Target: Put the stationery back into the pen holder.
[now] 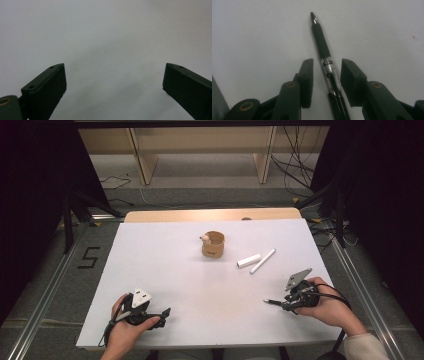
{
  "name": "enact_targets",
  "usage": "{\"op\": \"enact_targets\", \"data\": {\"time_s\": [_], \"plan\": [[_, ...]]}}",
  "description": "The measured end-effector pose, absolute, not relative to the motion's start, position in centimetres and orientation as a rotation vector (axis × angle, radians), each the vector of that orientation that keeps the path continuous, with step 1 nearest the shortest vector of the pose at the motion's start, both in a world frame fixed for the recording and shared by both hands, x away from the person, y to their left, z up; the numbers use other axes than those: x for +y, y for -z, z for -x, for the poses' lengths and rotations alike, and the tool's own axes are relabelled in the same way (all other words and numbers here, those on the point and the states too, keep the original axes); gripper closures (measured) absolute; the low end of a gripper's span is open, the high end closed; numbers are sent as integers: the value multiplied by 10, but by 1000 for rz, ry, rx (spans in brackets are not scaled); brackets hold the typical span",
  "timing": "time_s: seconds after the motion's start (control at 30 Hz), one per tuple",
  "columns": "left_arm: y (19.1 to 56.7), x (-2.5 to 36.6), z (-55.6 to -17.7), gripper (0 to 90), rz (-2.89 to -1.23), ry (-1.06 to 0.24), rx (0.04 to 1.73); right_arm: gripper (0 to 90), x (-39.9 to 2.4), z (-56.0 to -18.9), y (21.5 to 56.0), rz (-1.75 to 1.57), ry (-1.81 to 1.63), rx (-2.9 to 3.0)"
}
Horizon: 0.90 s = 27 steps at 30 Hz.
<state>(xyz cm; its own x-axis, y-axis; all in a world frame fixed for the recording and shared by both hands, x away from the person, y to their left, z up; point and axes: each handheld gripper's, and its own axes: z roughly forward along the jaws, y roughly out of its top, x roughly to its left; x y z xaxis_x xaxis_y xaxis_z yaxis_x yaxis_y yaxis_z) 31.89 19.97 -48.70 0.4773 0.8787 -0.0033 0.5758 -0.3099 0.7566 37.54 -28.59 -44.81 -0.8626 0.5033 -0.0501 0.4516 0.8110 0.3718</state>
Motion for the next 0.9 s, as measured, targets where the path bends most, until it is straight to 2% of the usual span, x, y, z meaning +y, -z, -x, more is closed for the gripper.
{"op": "enact_targets", "data": {"time_s": [0.33, 0.9], "plan": [[487, 200, -319, 48, -2015, -545, 1201, 619, -275, -383, 452, -726, -406, 2907], [487, 200, -319, 49, -2011, -546, 1202, 671, -270, -391, 449, -606, -198, 2966]]}}
